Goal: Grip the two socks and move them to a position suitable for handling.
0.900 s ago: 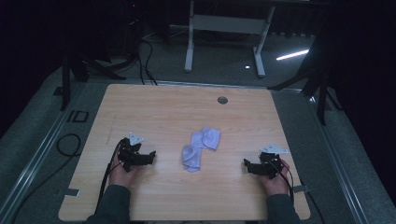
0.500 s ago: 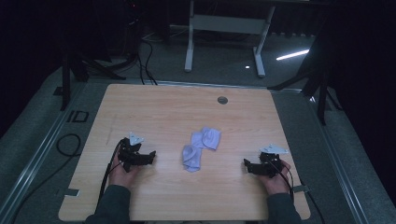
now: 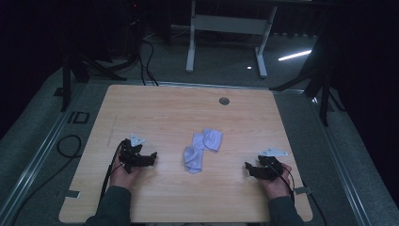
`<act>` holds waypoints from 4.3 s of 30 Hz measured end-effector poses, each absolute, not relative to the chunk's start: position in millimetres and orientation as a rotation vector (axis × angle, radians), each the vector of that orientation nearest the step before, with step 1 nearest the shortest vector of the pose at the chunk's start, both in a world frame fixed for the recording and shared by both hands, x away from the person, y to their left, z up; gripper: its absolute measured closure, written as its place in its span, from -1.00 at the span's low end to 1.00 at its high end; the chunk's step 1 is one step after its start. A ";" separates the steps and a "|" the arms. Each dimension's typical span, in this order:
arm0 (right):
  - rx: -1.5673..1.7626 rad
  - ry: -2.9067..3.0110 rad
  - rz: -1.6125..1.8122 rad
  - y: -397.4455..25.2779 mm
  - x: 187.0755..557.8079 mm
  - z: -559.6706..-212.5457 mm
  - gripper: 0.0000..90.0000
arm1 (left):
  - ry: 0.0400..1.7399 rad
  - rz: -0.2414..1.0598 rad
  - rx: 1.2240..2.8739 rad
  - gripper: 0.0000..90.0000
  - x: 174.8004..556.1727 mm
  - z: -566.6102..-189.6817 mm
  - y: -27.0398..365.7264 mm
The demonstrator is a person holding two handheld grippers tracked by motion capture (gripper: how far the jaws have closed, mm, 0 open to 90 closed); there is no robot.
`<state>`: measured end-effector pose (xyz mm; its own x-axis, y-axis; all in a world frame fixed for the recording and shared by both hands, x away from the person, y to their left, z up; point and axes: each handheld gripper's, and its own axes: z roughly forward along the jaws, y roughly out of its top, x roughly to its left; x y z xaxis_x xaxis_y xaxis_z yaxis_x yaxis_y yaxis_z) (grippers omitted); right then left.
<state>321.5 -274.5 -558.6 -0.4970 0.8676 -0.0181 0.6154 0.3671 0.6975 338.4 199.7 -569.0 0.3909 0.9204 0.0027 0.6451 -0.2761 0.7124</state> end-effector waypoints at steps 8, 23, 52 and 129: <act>1.115 2.397 0.929 -238.3 307.8 -542.4 0.22 | 1.346 0.575 2.010 -0.60 338.4 -568.5 198.3; 0.830 2.542 0.956 -154.1 318.5 -525.5 0.56 | 1.375 0.592 1.985 -0.37 336.5 -567.0 192.4; 0.943 2.617 1.012 -82.7 360.7 -516.3 0.91 | 1.351 0.574 1.999 -0.15 332.4 -565.4 188.0; 0.931 2.670 0.843 -126.3 316.6 -546.7 -0.14 | 1.325 0.566 2.017 -0.16 330.6 -565.4 188.1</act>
